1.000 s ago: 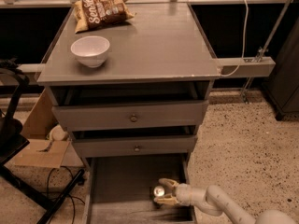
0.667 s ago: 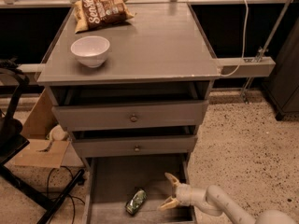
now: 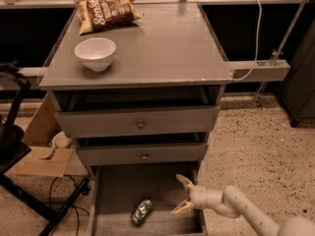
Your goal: Place green can into bottom drawer
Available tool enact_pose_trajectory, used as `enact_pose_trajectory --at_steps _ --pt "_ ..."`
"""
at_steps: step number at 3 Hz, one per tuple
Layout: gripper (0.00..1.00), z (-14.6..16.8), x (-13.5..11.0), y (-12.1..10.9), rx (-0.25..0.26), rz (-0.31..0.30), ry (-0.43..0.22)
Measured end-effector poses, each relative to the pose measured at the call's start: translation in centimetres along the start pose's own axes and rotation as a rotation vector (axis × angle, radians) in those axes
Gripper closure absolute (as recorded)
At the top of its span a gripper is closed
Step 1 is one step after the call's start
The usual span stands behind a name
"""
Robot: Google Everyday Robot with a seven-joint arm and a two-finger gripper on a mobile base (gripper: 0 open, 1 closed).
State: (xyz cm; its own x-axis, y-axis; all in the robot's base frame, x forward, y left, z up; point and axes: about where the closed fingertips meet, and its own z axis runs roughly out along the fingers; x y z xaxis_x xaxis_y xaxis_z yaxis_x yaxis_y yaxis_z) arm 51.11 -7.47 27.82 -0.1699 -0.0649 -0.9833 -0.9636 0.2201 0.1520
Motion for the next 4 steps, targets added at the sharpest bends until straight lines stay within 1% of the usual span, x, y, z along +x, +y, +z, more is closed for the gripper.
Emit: enact_pose_trajectory --at_steps 1,2,3,4 --pt "0.0 -3.8 -4.7 1.3 -0.018 -0.079 0.026" --pt "0.0 -7.7 -9.8 4.5 -0.032 -0.139 0.115" --pt "0.0 -9.1 -13.6 8.1 -0.056 -0.14 0.254" --pt "0.0 -9.0 -17.4 12.0 -0.066 -0.147 0.4"
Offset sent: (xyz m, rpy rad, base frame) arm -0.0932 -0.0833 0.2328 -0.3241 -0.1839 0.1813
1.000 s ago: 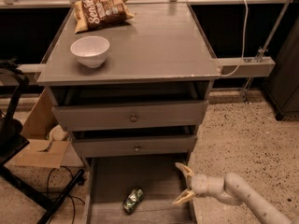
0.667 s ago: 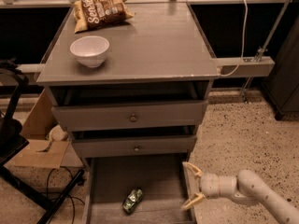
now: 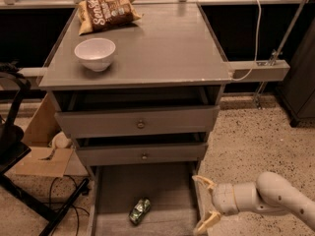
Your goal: Place green can into bottom drawer
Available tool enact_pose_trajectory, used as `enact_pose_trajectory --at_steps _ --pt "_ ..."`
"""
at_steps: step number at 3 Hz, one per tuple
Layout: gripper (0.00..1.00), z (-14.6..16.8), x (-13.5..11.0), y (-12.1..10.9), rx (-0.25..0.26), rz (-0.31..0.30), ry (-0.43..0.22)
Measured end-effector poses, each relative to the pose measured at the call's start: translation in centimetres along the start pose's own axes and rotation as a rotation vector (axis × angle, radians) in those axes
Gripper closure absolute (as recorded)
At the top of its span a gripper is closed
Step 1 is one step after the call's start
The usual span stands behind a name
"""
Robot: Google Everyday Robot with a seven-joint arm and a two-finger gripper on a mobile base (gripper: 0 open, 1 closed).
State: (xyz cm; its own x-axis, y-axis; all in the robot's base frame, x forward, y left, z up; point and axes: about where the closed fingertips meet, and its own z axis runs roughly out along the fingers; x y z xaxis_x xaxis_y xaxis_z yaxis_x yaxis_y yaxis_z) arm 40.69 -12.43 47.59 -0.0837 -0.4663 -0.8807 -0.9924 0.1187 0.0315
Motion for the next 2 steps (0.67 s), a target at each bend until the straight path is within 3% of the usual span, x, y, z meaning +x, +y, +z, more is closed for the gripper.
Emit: enact_pose_trajectory --at_steps 1,2 --pt "0.0 -1.2 -4.1 1.6 0.062 -0.085 0.148" --pt "0.0 -5.5 -9.6 0.0 0.179 -0.24 0.272"
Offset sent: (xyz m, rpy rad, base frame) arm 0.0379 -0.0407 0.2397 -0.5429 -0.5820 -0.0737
